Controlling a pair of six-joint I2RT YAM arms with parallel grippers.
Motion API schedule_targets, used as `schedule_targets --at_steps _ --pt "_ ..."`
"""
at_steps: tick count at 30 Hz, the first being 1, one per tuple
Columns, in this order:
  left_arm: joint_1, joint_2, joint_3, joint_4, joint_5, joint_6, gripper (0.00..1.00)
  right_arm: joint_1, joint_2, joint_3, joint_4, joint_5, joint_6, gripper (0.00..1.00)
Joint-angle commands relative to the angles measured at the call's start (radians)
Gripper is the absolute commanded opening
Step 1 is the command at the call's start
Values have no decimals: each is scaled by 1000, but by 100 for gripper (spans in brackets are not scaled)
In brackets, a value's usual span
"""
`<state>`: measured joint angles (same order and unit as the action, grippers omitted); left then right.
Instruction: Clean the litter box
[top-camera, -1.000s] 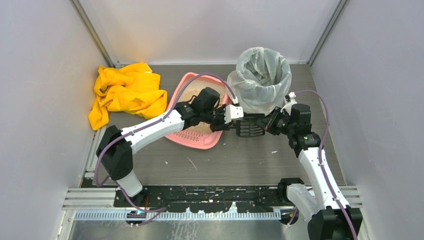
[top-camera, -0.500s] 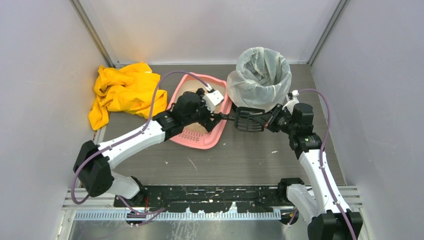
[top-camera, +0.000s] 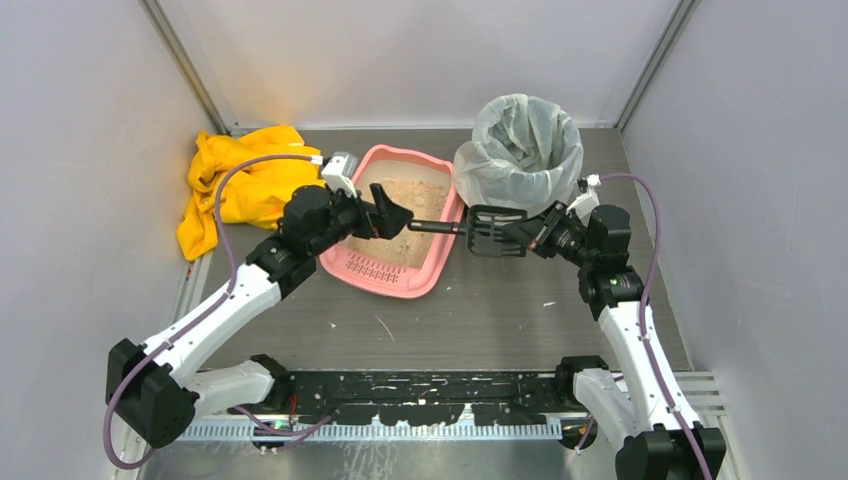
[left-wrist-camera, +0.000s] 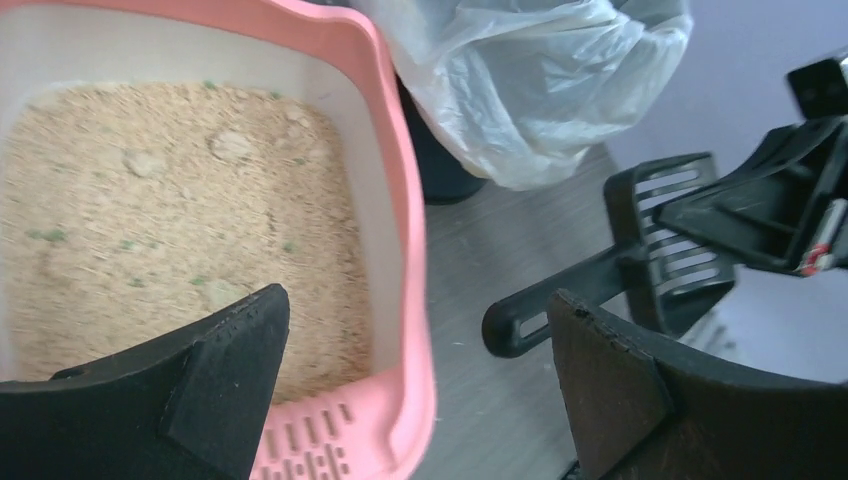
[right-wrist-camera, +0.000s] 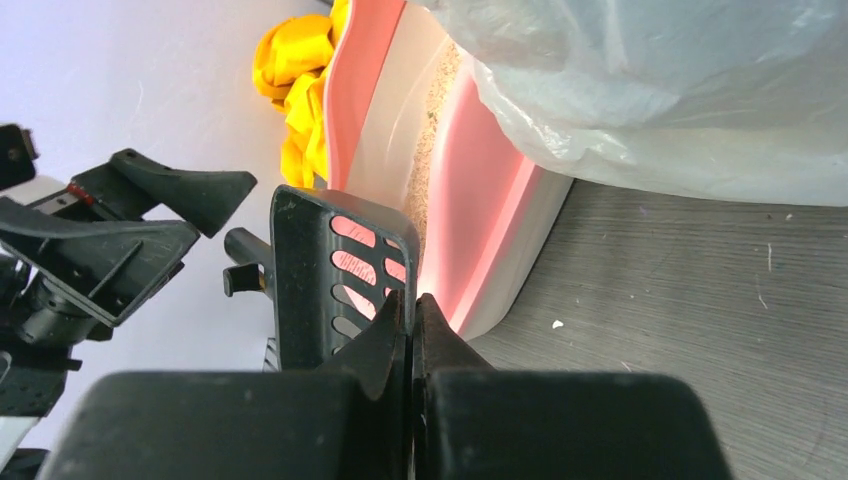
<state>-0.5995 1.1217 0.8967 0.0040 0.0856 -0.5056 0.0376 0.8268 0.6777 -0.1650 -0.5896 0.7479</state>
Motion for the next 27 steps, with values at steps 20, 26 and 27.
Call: schedule_targets --at_steps 20,26,27 --pt "104 67 -280 807 397 -800 89 55 7 64 55 -14 -79 1" --pt "72 97 -316 970 407 -805 90 108 32 82 67 29 -102 1" --pt "65 103 -317 994 411 -810 90 116 37 87 67 36 -107 1"
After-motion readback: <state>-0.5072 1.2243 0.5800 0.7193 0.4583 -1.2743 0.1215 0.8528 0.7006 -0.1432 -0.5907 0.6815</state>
